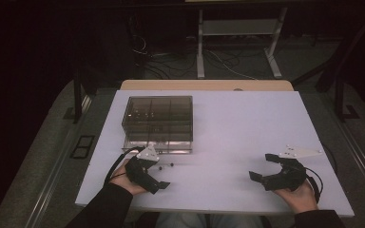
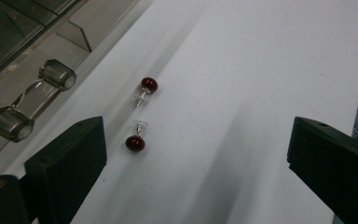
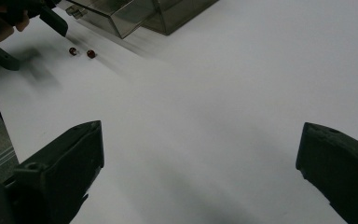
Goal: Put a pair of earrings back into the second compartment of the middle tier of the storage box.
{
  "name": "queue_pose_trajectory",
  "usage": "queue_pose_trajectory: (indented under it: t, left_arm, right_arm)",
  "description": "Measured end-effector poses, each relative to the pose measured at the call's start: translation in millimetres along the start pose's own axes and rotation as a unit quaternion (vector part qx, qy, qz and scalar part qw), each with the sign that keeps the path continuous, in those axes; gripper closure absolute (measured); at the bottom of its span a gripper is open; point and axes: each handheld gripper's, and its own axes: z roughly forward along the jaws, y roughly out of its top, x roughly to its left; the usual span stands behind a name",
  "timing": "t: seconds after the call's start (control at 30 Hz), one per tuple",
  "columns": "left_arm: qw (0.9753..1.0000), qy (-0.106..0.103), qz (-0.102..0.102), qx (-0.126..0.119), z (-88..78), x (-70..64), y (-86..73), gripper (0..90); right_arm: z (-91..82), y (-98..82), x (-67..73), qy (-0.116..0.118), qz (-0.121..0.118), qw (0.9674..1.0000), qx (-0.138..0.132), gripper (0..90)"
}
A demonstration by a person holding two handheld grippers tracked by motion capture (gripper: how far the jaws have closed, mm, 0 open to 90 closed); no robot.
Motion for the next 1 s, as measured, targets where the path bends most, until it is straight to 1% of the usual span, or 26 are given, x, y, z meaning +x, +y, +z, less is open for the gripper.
queue_pose_trajectory:
  t: [0.13, 0.17, 0.27, 0.3, 0.4, 0.5, 0.6, 0.7, 0.73, 0.77, 0.83, 0.87, 1.0]
  left_arm:
    - [1.0000, 0.004, -0.001, -0.001, 2.0, 2.1, 0.1, 10.3]
    - [1.0000, 0.008, 0.003, -0.003, 3.3, 4.3, -0.2, 13.2]
    - [0.9999, 0.010, 0.004, -0.001, 4.5, 5.7, -0.1, 15.8]
    - [0.9999, 0.013, 0.004, -0.001, 5.9, 6.5, -0.1, 20.6]
    - [0.9999, 0.015, 0.004, -0.003, 7.7, 8.8, 0.1, 28.2]
    - [0.9999, 0.014, 0.002, 0.000, 9.3, 11.0, 0.1, 35.2]
    - [0.9998, 0.020, 0.000, 0.003, 10.2, 14.4, -0.8, 42.6]
    - [0.9997, 0.024, -0.004, 0.001, 10.5, 16.5, -1.7, 48.6]
    - [0.9997, 0.025, -0.003, 0.002, 10.8, 17.8, -1.9, 48.6]
    - [0.9996, 0.028, -0.005, 0.005, 11.3, 18.8, -2.4, 52.9]
    - [0.9995, 0.030, -0.004, 0.005, 11.5, 19.0, -2.7, 57.8]
    - [0.9993, 0.036, -0.006, 0.003, 12.0, 19.4, -3.4, 60.2]
    - [0.9990, 0.045, -0.003, 0.007, 11.1, 21.0, -5.0, 67.2]
  right_arm:
    - [0.3, 0.0, 0.5, 0.001, -0.001, 1.0000, 0.001, 0.5]
    - [0.5, -0.2, 0.4, 0.000, -0.001, 1.0000, 0.000, 0.5]
    - [0.4, -0.4, 0.2, 0.000, -0.001, 1.0000, -0.001, 0.5]
    - [0.4, -0.4, 0.0, 0.000, -0.001, 1.0000, 0.000, 0.5]
    - [0.8, -0.5, 0.3, 0.001, -0.002, 1.0000, 0.002, 0.5]
    - [1.2, -0.5, 0.8, 0.001, -0.002, 1.0000, 0.003, 0.5]
    - [1.6, -0.6, 0.9, 0.001, -0.003, 1.0000, 0.004, 0.5]
    - [1.8, -0.7, 0.6, 0.002, -0.004, 1.0000, 0.005, 0.5]
    - [1.8, -0.7, 0.6, 0.002, -0.004, 1.0000, 0.005, 0.5]
    - [2.2, -0.8, 0.5, 0.003, -0.005, 1.0000, 0.005, 0.5]
    - [2.3, -0.9, 0.4, 0.003, -0.006, 1.0000, 0.006, 0.5]
    - [2.3, -0.9, 0.5, 0.003, -0.007, 1.0000, 0.006, 0.5]
    - [2.4, -1.1, 0.2, 0.003, -0.005, 1.0000, 0.006, 0.5]
